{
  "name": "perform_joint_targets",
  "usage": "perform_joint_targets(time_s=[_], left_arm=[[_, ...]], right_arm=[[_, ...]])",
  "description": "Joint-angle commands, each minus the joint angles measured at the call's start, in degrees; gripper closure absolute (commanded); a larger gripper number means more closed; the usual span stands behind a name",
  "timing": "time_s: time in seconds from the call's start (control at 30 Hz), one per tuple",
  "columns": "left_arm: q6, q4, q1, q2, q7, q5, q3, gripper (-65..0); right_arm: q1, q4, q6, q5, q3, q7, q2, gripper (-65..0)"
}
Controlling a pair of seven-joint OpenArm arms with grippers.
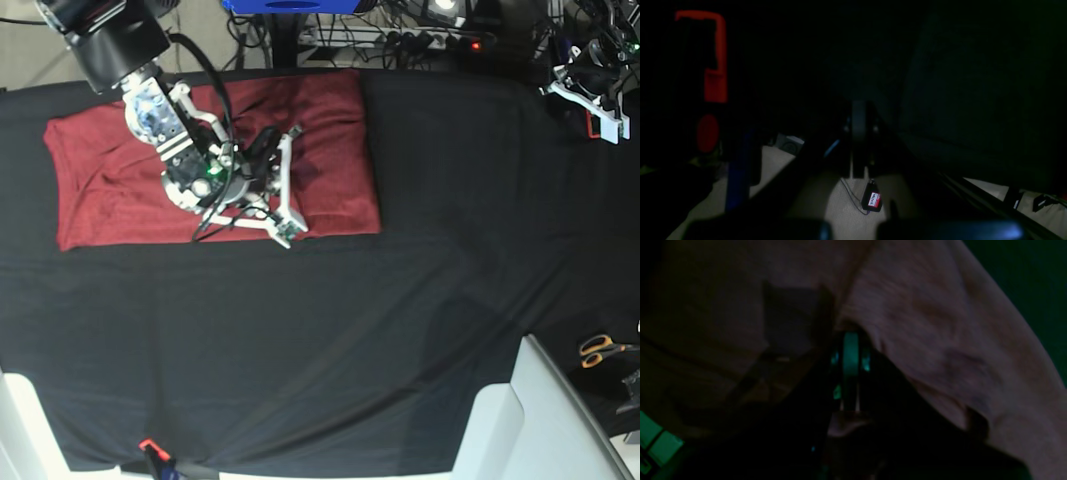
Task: Fold the T-shirt properly
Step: 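Press and smooth the folded shirt's middle with the right gripper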
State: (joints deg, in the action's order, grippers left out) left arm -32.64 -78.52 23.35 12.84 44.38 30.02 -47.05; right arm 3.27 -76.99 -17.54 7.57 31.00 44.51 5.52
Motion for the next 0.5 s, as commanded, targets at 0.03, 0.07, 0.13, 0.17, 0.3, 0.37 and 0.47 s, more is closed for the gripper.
perform_joint_targets(time_s=[0.03, 0.07, 0.13, 0.17, 0.3, 0.37, 0.47], left_arm=[[-0.2, -0.7, 0.3, 1.1, -0.8, 0.4, -0.5, 0.0], [-0.2, -0.7, 0.3, 1.1, -0.8, 0.4, -0.5, 0.0], [-0.2, -0.7, 0.3, 1.1, -0.8, 0.4, -0.5, 0.0], [-0.2, -0.7, 0.3, 1.1, -0.8, 0.4, -0.5, 0.0], [-0.2, -0.7, 0.3, 1.1, -0.8, 0.4, -0.5, 0.0], [-0.2, -0.7, 0.3, 1.1, -0.8, 0.4, -0.5, 0.0], [-0.2, -0.7, 0.4, 1.1, -0.8, 0.4, -0.5, 0.0]], right_arm=[[1.1, -1.2, -0.2, 0.3, -0.3, -0.8, 0.7, -0.8], [1.3, -1.2, -0.2, 0.3, -0.3, -0.8, 0.9, -0.8], [2.1, -0.9, -0.2, 0.3, -0.4, -0.8, 1.6, -0.8], [2.3, -0.8, -0.2, 0.3, -0.4, -0.8, 1.9, -0.8], [3.5, -0.7, -0.2, 0.2, -0.4, -0.9, 2.5, -0.8], [4.2, -0.7, -0.2, 0.2, -0.4, -0.9, 3.2, -0.8], [5.0, -0.7, -0.2, 0.2, -0.9, -0.8, 3.6, -0.8]])
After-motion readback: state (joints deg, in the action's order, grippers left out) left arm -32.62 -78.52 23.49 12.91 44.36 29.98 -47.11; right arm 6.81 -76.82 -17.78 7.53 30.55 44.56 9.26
